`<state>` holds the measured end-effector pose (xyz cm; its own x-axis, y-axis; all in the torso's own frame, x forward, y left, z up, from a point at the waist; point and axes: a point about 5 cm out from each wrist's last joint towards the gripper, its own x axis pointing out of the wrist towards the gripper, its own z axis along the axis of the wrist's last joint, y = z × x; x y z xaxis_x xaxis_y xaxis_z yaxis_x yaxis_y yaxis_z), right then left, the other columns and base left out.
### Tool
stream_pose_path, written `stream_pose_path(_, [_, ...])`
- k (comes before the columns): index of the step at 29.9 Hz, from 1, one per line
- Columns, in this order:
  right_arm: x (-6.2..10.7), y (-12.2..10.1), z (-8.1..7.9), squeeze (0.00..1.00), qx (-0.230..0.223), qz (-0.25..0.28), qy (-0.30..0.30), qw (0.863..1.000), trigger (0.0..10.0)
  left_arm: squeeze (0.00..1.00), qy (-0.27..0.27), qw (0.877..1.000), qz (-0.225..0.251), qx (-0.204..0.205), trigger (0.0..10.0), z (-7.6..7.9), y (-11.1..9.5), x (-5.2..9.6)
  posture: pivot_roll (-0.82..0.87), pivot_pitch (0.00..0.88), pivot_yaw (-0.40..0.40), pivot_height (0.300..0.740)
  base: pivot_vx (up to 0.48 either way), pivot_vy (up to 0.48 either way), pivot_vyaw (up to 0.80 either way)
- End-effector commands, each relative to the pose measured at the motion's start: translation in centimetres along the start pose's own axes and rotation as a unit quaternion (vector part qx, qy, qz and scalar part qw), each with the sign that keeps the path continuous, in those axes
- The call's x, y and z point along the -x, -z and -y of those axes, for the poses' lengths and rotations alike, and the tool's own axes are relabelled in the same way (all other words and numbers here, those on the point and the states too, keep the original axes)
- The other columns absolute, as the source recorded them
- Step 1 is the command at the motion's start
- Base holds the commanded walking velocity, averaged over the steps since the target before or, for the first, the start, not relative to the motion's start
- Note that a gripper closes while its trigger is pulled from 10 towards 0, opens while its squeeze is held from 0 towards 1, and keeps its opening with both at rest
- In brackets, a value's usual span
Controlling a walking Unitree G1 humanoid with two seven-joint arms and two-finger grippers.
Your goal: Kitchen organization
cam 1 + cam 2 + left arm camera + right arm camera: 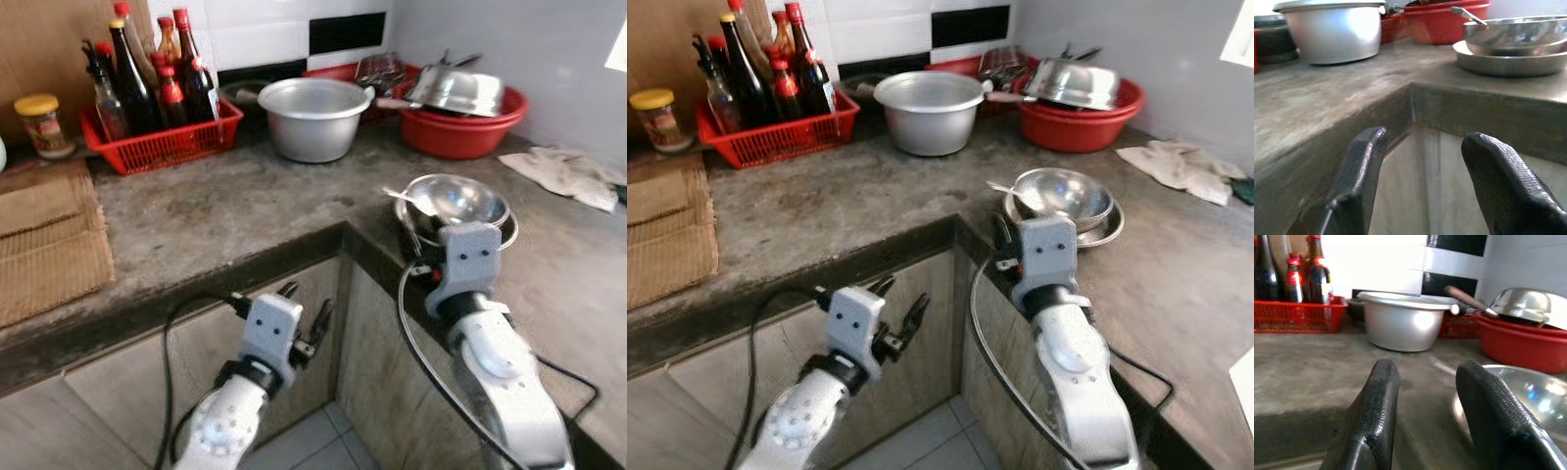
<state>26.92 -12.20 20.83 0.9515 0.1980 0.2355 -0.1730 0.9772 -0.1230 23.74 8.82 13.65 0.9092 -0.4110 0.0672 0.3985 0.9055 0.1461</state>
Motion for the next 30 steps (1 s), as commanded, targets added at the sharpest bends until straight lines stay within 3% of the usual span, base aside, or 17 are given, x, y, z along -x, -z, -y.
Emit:
stream_pose_path(1, [-0.1,-0.2,0.8,0.0,0.013,0.008,0.012,1.0,10.0,0.0,0.011,1.0,0.007,0.013,10.0,0.8,-0.4,-0.3,0.08,0.013,-0.044,0.74,0.0,0.0,0.0])
stream_pose_path(11, [-0.5,-0.8,1.0,0.0,0.022,0.025,0.005,0.999,10.0,0.0,0.012,1.0,0.002,0.008,10.0,0.8,-0.1,-0.2,0.08,0.006,-0.043,0.74,0.0,0.0,0.0])
stream_pose_path(22, [-2.1,-1.0,1.0,0.0,0.058,0.03,-0.006,0.998,10.0,0.0,0.014,1.0,0.003,0.01,10.0,1.0,-0.2,-0.3,0.08,0.003,-0.05,0.74,0.0,0.0,0.8])
stream_pose_path(30, [-4.1,-0.6,1.1,0.0,0.126,0.013,-0.021,0.992,10.0,0.0,0.013,1.0,0.002,0.013,10.0,1.1,-0.1,-0.1,0.09,0.006,-0.057,0.74,0.0,0.0,0.0])
